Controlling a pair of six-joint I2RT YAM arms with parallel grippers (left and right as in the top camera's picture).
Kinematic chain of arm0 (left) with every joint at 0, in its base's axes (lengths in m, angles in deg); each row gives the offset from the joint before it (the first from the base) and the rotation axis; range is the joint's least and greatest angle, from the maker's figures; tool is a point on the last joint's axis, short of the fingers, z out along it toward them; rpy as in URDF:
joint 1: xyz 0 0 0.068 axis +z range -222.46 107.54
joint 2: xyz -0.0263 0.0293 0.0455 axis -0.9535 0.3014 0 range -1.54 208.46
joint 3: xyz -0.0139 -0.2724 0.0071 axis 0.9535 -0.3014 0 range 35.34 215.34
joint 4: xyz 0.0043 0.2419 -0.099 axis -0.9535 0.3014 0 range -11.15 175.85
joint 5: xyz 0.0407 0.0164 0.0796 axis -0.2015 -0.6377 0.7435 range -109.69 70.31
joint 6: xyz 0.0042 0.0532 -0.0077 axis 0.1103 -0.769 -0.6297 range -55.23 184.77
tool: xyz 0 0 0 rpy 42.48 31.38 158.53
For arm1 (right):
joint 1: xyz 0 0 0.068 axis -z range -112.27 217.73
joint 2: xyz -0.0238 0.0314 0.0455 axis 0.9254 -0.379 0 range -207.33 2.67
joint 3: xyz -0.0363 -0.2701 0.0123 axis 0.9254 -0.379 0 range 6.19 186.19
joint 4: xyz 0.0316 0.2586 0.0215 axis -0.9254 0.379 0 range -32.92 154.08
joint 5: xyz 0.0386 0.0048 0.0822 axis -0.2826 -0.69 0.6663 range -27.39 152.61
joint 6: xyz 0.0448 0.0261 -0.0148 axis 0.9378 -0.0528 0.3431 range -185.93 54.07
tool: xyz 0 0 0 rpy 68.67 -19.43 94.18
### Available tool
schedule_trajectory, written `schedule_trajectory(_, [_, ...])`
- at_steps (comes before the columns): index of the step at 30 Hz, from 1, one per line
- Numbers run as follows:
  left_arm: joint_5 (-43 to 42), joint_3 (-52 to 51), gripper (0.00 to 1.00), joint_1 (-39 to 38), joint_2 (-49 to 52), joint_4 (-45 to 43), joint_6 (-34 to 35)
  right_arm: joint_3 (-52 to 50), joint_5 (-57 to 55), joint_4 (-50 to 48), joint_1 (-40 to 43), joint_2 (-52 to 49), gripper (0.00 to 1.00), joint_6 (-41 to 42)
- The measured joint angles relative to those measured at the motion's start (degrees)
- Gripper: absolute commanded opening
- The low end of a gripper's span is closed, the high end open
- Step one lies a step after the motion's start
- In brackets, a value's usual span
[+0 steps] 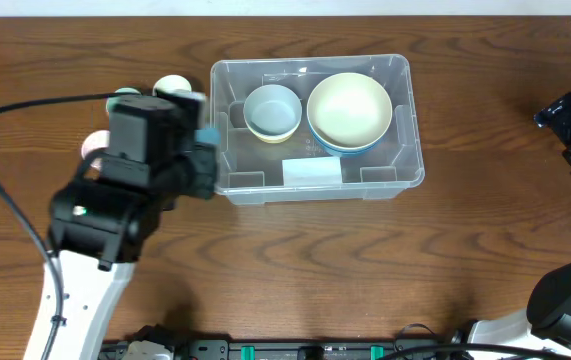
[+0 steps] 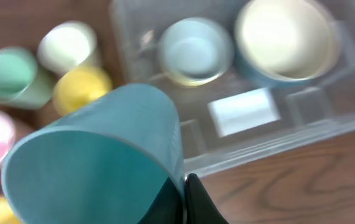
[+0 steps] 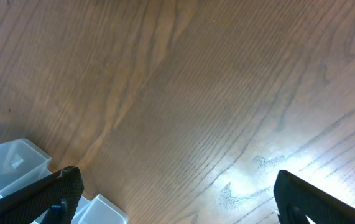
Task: Pack container
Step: 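Grasp the light blue cup rim with the left gripper and lift, then lower the light blue cup into the container front and release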
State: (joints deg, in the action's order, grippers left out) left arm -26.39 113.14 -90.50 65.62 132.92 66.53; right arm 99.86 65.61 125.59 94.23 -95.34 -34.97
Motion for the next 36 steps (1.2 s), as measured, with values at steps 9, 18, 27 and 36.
schedule_trajectory(9, [0.0, 0.2, 0.06, -10.7, 14.9, -12.0, 0.2, 0.0, 0.0, 0.0, 0.0, 0.0, 0.99, 0.0])
schedule_trajectory(18, [0.0, 0.2, 0.06, -16.9, 27.9, -15.1, 0.2, 0.0, 0.0, 0.0, 0.0, 0.0, 0.99, 0.0])
schedule_trajectory(27, [0.0, 0.2, 0.06, -18.9, 33.7, -17.5, 0.2, 0.0, 0.0, 0.0, 0.0, 0.0, 0.99, 0.0])
schedule_trajectory(36, [0.0, 0.2, 0.06, -18.8, 38.6, -18.8, 0.2, 0.0, 0.0, 0.0, 0.0, 0.0, 0.99, 0.0])
